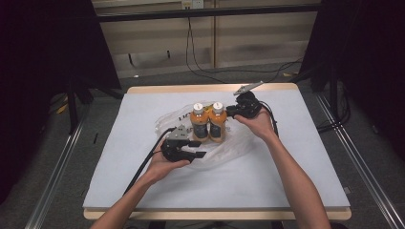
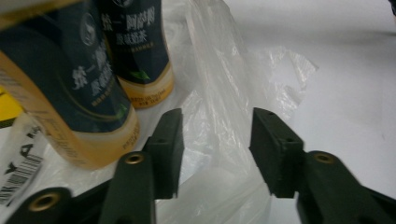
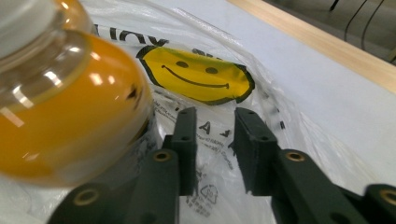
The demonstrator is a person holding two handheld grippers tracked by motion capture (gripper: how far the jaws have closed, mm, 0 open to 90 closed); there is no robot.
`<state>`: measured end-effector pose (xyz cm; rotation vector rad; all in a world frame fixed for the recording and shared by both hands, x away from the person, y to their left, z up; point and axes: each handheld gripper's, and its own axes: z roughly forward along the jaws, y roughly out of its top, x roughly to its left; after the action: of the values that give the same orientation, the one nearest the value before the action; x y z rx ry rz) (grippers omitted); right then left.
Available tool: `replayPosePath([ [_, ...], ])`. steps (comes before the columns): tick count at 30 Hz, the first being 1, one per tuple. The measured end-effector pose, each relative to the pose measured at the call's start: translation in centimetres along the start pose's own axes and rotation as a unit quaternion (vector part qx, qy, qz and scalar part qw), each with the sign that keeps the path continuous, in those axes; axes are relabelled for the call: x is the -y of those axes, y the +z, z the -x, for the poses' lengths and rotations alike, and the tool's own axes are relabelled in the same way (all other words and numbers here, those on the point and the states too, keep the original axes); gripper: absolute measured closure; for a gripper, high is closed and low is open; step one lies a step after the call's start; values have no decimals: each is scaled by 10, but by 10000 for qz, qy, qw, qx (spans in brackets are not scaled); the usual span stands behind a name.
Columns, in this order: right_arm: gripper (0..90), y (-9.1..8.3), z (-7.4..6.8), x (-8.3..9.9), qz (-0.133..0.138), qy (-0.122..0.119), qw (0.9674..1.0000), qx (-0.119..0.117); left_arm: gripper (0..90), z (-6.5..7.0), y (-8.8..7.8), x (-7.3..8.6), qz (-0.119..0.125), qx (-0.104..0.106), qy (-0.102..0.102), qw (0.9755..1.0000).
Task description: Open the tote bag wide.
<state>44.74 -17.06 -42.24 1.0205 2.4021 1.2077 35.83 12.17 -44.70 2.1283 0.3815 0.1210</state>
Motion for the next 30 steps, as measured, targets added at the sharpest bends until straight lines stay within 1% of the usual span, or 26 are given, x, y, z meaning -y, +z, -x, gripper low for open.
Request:
replayPosePath([
  [1, 645, -3, -2, 2, 44, 41, 10000, -28, 481, 0, -1, -1, 17, -40, -10, 10000],
  [2, 635, -5, -3, 3, 88, 17, 10000, -42, 469, 0, -3, -2, 47, -91, 25, 9999],
  [3, 626, -8, -5, 4, 118, -21, 9999, 6, 450, 0, -3, -3, 96, -89, -4, 9999],
  [4, 622, -11, -6, 5, 112, -44, 9999, 62, 452, -1, -4, -4, 126, -97, 12, 9999],
  [5, 601, -15, -7, 7, 134, -78, 9999, 43, 451, -1, -5, -4, 154, -126, 4, 9998],
  [7, 540, -21, -6, 9, 230, -52, 9997, 58, 433, -2, -5, -6, 138, -116, 1, 9998],
  [9, 524, -27, -3, 11, 328, 18, 9995, 25, 429, -4, -7, -8, 178, -130, -14, 9998],
  [11, 505, -32, -2, 13, 412, 53, 9991, 63, 421, -3, -7, -8, 160, -139, -12, 9998],
  [12, 495, -34, -2, 14, 437, 52, 9990, 52, 416, -3, -7, -8, 144, -169, -5, 9998],
  [14, 462, -38, -3, 17, 448, 39, 9989, 137, 393, -2, -7, -8, 169, -186, -38, 9997],
  [15, 455, -40, -4, 18, 491, 31, 9987, 116, 381, -2, -7, -8, 215, -191, -73, 9996],
  [17, 399, -45, -7, 21, 542, 63, 9984, 123, 348, -2, -8, -9, 181, -209, -39, 9996],
  [18, 382, -47, -9, 23, 572, 68, 9983, 100, 329, -1, -9, -9, 183, -267, -60, 9995],
  [19, 352, -50, -11, 24, 596, 66, 9981, 119, 307, -2, -10, -10, 186, -278, -41, 9994],
  [22, 274, -60, -17, 29, 730, 150, 9971, 147, 252, -2, -13, -10, 254, -381, -96, 9989],
  [23, 249, -63, -19, 31, 762, 145, 9969, 152, 231, -2, -15, -10, 246, -415, -51, 9988],
  [25, 193, -68, -23, 35, 764, 165, 9968, 177, 206, -1, -18, -10, 241, -505, -34, 9984],
  [26, 184, -72, -25, 38, 770, 154, 9966, 235, 191, 0, -19, -9, 244, -556, -28, 9982],
  [28, 162, -79, -30, 43, 817, 166, 9963, 221, 153, 2, -23, -8, 278, -625, -59, 9976],
  [29, 151, -83, -31, 46, 860, 176, 9959, 220, 143, 2, -25, -8, 244, -657, -21, 9975],
  [30, 144, -86, -34, 49, 921, 205, 9952, 261, 133, 3, -27, -8, 264, -683, -36, 9973],
])
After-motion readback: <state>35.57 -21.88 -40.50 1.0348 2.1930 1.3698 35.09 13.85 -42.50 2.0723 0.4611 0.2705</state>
